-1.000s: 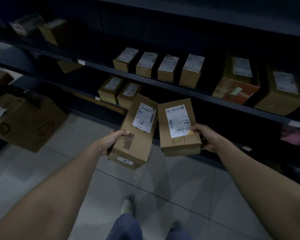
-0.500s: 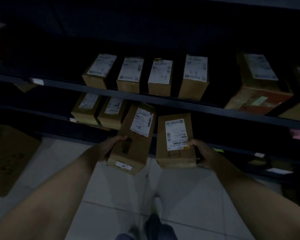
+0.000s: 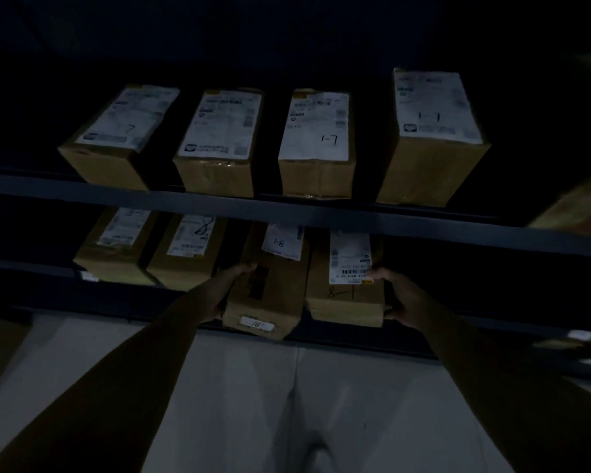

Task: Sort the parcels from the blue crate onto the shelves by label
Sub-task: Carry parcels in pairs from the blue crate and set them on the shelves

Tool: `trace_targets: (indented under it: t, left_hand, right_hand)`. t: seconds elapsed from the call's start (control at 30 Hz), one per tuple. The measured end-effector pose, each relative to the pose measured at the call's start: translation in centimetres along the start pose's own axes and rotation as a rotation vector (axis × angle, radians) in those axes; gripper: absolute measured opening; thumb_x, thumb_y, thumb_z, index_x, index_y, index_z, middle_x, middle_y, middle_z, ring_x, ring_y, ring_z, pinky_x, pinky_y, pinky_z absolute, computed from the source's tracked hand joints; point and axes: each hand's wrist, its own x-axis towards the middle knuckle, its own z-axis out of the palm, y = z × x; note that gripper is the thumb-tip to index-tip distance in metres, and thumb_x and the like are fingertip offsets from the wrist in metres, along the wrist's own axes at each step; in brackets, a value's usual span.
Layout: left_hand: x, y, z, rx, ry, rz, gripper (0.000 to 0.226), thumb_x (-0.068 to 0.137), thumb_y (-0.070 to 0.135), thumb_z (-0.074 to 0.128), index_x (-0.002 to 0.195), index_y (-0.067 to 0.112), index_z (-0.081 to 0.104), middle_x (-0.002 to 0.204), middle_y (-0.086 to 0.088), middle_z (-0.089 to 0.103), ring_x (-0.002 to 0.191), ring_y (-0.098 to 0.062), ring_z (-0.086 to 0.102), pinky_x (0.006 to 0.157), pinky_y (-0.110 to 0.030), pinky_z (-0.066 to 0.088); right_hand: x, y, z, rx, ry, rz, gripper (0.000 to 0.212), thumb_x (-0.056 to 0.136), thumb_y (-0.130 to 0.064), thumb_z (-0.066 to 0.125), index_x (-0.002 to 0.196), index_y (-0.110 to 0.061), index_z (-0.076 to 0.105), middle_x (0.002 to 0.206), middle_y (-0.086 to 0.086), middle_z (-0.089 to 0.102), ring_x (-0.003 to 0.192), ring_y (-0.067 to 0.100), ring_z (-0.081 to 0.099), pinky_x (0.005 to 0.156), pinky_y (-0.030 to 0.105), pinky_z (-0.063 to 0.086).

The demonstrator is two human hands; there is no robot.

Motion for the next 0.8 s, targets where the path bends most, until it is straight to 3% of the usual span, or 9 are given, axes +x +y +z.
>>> trace_targets:
  t: [0.07,0.17,0.37,0.43,0.5,0.57,0.63,0.7,0.8]
  left_hand:
    - [1.3,0.1,-0.4,0.003,0.004,0.011,0.068,0.059,0.064,0.072,0.114,0.024,0.063,0.11,-0.007,0.071,0.105,-0.03,0.063,0.087,-0.046,0.051]
    - [2.6,0.3,-0.9,-0.005,0.015,0.029,0.067,0.056,0.062,0.073,0.11,0.025,0.063,0.104,-0.007,0.073,0.101,-0.032,0.065,0.079,-0.045,0.054]
    - [4.2,0.6,-1.7,-0.039,0.039,0.059,0.062,0.06,0.056,0.074,0.113,0.025,0.062,0.107,-0.008,0.071,0.103,-0.031,0.063,0.084,-0.047,0.053]
    - [4.6,0.5,-1.5,-0.054,0.083,0.086,0.057,0.07,0.047,0.072,0.119,0.023,0.058,0.11,-0.008,0.068,0.102,-0.029,0.062,0.082,-0.044,0.052]
    - [4.6,0.6,-1.1,-0.048,0.144,0.123,0.054,0.083,0.036,0.067,0.131,0.016,0.052,0.123,-0.011,0.062,0.107,-0.029,0.059,0.092,-0.045,0.049]
    - [4.0,0.9,-0.4,0.042,0.222,0.152,0.058,0.088,0.031,0.064,0.138,0.011,0.044,0.135,-0.013,0.053,0.115,-0.029,0.055,0.098,-0.039,0.045]
    - [2.7,1.6,0.6,0.179,0.308,0.176,0.062,0.09,0.028,0.062,0.142,0.008,0.036,0.141,-0.015,0.046,0.121,-0.031,0.049,0.097,-0.036,0.043]
    - [0.9,2.4,1.5,0.336,0.323,0.198,0.061,0.094,0.026,0.056,0.145,0.006,0.031,0.144,-0.017,0.041,0.125,-0.033,0.045,0.096,-0.034,0.04]
    - [-2.8,3.5,2.5,0.584,0.317,0.224,0.051,0.097,0.024,0.051,0.14,0.0,0.038,0.137,-0.022,0.048,0.12,-0.036,0.049,0.098,-0.037,0.044]
  right_hand:
    - [1.3,0.2,0.1,0.019,0.001,-0.009,0.032,0.078,-0.031,0.069,0.106,-0.017,0.064,0.106,0.01,0.068,0.102,0.031,0.061,0.082,0.041,0.049]
    - [2.7,0.5,0.4,0.026,0.01,-0.019,0.032,0.076,-0.03,0.071,0.105,-0.018,0.064,0.106,0.01,0.068,0.102,0.031,0.061,0.085,0.043,0.05]
    - [3.8,0.8,0.6,0.118,0.02,-0.038,0.025,0.079,-0.022,0.07,0.103,-0.017,0.066,0.092,0.004,0.074,0.088,0.024,0.067,0.065,0.033,0.051]
    - [4.0,0.9,0.7,0.181,0.047,-0.082,0.031,0.083,-0.012,0.066,0.114,-0.011,0.063,0.103,0.008,0.071,0.097,0.027,0.066,0.071,0.037,0.053]
    - [3.6,0.8,1.3,0.193,0.125,-0.125,0.038,0.086,0.0,0.061,0.124,-0.003,0.058,0.122,0.016,0.063,0.113,0.034,0.059,0.087,0.043,0.051]
    - [2.5,0.6,1.8,0.057,0.277,-0.167,0.04,0.087,0.005,0.061,0.126,0.002,0.055,0.13,0.019,0.057,0.116,0.034,0.055,0.088,0.038,0.047]
    - [0.9,0.2,2.2,-0.094,0.375,-0.206,0.038,0.087,0.004,0.061,0.124,0.004,0.056,0.123,0.018,0.06,0.105,0.028,0.056,0.077,0.028,0.047]
    - [-1.3,-0.2,2.8,-0.205,0.387,-0.25,0.04,0.089,0.002,0.06,0.128,0.003,0.054,0.119,0.013,0.061,0.108,0.029,0.057,0.071,0.021,0.049]
    - [-5.9,-1.0,3.6,-0.525,0.407,-0.297,0.038,0.092,-0.011,0.06,0.129,-0.005,0.056,0.127,0.014,0.061,0.115,0.03,0.057,0.077,0.024,0.043]
